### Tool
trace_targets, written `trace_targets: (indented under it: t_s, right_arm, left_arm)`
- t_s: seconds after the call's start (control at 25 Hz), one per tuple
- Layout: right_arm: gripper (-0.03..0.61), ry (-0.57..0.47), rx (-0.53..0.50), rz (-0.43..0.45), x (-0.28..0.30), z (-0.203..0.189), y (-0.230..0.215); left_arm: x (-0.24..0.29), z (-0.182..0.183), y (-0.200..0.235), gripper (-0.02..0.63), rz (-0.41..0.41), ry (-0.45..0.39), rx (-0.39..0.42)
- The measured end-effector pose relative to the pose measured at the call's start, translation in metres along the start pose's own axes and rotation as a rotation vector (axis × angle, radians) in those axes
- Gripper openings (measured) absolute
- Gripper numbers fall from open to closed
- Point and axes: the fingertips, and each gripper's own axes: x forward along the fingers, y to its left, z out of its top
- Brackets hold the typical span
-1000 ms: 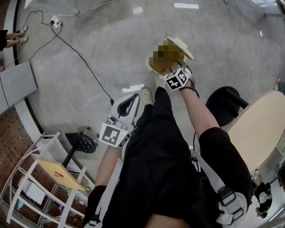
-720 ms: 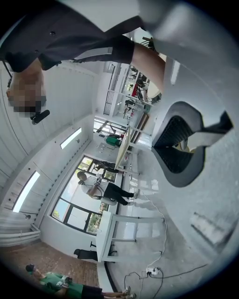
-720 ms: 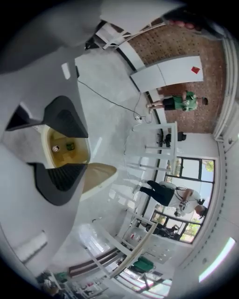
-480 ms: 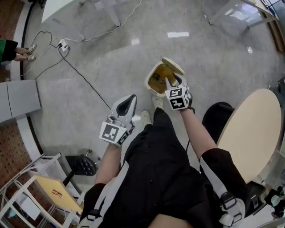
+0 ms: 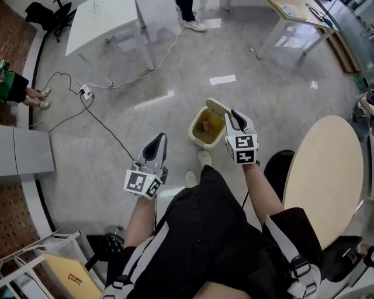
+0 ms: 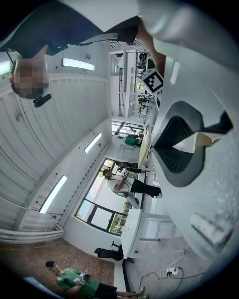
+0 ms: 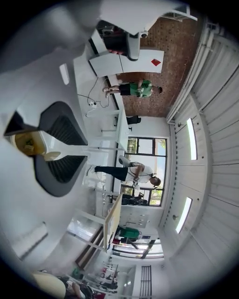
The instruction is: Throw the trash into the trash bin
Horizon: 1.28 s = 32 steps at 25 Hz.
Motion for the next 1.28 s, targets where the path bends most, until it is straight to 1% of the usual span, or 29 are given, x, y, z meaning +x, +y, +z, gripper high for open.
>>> trace_targets:
  t_s: [0.08,0.24,0.4,0.56,0.68,0.76,1.04,1.16,1.28]
  right_arm:
    - [0.063,-0.049,-0.001,-0.023,-0.027,0.009,-0.003]
    - [0.014,-0.149,0.029,-0.083,-0.080,0.020,-0.014]
    - [0.006,-0.207,0.111,-0.103,-0.122,0.009,-0.022]
    - [0.006,-0.260,0.107,-0.122,-0.153,0.020,-0.032]
    - [0.005,-0.305,0.129,-0.147,-0.171,0.026,-0.049]
    - [0.005,-0.323,0.146,-0.158,-0.181,0.024,-0.057]
    - [0.005,-0.374,0.169,-0.171,-0.208,0.018,-0.085]
    - [0.005,-0.378,0.167,-0.170,-0.212,0.019,-0.097]
    - [0.005,-0.373,0.160,-0.157,-0.211,0.018,-0.099]
  left_arm:
    - [-0.012,0.000,0.009,0.002,0.011,-0.019,-0.003]
    - [-0.024,0.003,0.020,0.002,0.011,-0.040,0.004]
    - [-0.028,0.010,0.005,0.002,-0.017,-0.054,0.007]
    - [-0.007,0.028,-0.019,0.002,-0.083,-0.078,0.027]
    - [0.013,0.040,-0.039,0.002,-0.134,-0.103,0.039]
    - [0.018,0.043,-0.051,0.002,-0.156,-0.113,0.028]
    - [0.037,0.034,-0.091,0.002,-0.183,-0.113,0.019]
    - [0.050,0.036,-0.108,0.002,-0.198,-0.127,0.006]
    - [0.057,0.038,-0.124,0.002,-0.220,-0.133,0.007]
